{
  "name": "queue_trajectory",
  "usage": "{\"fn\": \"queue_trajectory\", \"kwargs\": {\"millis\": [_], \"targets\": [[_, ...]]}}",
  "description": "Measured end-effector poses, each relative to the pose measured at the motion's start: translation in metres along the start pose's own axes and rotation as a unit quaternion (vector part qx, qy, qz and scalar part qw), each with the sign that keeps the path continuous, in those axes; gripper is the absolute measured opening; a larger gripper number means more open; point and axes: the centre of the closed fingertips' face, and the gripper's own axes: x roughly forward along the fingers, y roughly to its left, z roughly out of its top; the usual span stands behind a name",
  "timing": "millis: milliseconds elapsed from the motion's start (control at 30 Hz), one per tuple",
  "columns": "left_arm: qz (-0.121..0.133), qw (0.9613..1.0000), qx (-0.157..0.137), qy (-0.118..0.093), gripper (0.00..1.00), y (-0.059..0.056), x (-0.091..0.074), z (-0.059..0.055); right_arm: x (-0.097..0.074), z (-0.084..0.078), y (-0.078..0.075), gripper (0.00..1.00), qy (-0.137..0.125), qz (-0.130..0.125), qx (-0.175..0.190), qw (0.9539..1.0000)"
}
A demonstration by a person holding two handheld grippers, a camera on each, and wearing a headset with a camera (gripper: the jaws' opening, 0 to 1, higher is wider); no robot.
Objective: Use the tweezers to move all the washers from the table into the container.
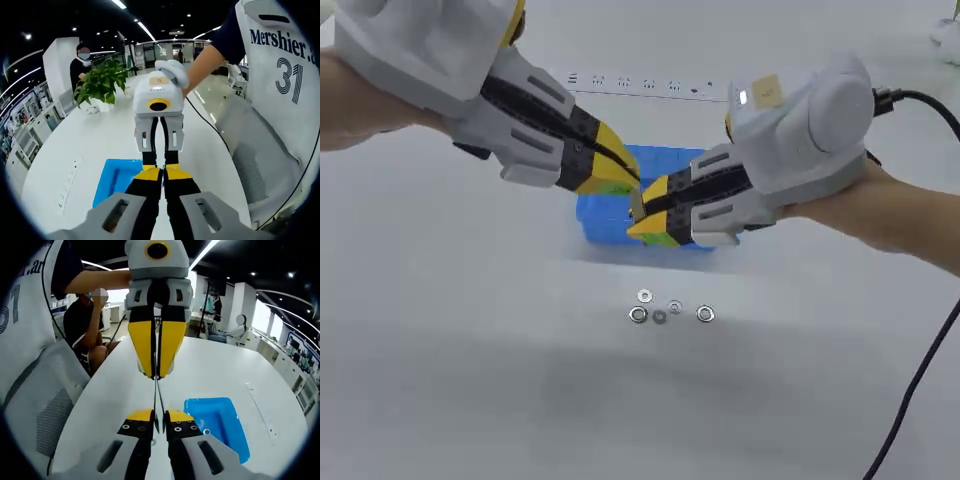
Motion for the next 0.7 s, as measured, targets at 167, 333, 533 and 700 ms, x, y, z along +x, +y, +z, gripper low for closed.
{"fn": "queue_trajectory", "kwargs": {"millis": [167, 333, 533, 700], "targets": [[0.003, 0.9999, -0.012, 0.005, 0.06, -0.024, 0.009, -0.007, 0.002, -0.011, 0.026, 0.1, 0.005, -0.002, -0.003, 1.0], [0.009, 0.9998, 0.0, 0.02, 0.06, -0.043, 0.018, -0.01, 0.007, -0.021, 0.041, 0.1, 0.009, -0.003, -0.013, 0.9999], [0.002, 0.9985, 0.027, 0.048, 0.06, -0.053, 0.02, -0.017, 0.014, -0.024, 0.048, 0.1, 0.009, -0.005, -0.018, 0.9998], [-0.006, 0.9976, 0.029, 0.062, 0.06, -0.052, 0.024, -0.025, 0.023, -0.031, 0.047, 0.1, 0.013, -0.01, -0.016, 0.9997]]}}
